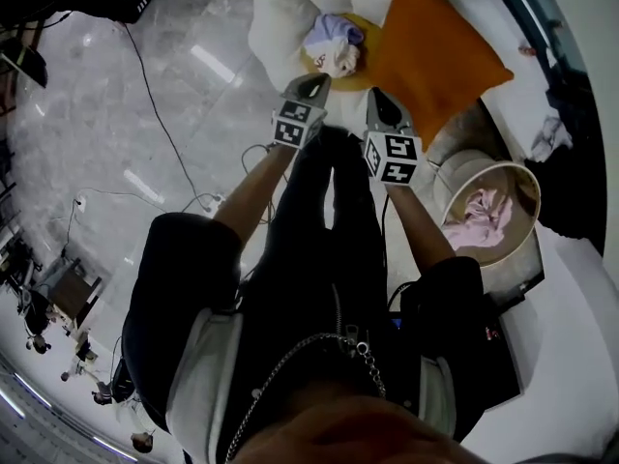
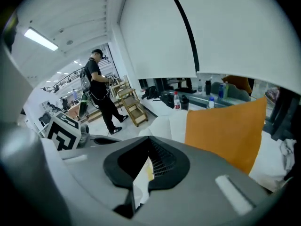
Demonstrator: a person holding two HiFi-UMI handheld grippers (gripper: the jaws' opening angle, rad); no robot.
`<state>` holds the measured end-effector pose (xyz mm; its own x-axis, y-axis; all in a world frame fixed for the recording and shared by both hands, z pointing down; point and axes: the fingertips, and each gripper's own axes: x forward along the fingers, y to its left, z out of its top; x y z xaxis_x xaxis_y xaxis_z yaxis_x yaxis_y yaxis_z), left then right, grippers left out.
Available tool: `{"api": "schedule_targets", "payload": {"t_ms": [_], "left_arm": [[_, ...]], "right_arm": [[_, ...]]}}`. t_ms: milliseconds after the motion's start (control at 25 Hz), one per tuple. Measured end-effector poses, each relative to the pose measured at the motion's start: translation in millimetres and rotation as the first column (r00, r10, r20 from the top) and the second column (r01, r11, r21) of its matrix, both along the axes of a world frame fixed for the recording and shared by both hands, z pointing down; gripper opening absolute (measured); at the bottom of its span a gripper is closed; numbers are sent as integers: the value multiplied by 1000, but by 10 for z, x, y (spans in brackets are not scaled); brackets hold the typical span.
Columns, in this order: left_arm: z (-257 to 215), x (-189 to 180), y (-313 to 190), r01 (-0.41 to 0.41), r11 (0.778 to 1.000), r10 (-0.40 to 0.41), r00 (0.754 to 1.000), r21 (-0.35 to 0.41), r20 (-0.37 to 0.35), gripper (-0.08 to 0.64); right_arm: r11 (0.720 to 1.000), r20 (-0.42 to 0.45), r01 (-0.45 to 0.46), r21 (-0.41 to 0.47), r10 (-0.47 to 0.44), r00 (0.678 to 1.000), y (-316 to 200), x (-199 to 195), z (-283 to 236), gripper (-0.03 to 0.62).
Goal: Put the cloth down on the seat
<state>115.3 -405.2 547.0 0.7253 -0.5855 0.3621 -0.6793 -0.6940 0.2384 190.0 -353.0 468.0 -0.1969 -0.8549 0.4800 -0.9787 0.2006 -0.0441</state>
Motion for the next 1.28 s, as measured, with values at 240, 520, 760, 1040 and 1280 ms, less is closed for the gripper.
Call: {"api": "schedule_targets", "payload": {"t_ms": [240, 520, 760, 1040, 1280], "left_arm": [[-726, -172, 462, 11, 999, -11, 1000, 35, -1, 9], [-1408, -292, 931, 8, 996, -6, 1000, 86, -28, 9], [-1754, -350, 1240, 10, 992, -4, 999, 123, -46, 9], [-2092, -351, 1207, 35, 980, -22, 997, 196, -72, 9], [-2134, -197, 1377, 38, 981, -22, 996, 188, -90, 9]], "right_arm": [[999, -3, 29, 31, -29, 1000, 354, 16, -624, 2], [990, -14, 110, 89, -109, 994, 687, -63, -1348, 1], [979, -16, 147, 141, -147, 989, 859, -81, -1800, 0], [959, 11, 161, 233, -168, 986, 767, -81, -2238, 0], [960, 57, 161, 227, -178, 982, 893, 5, -2295, 0]]}}
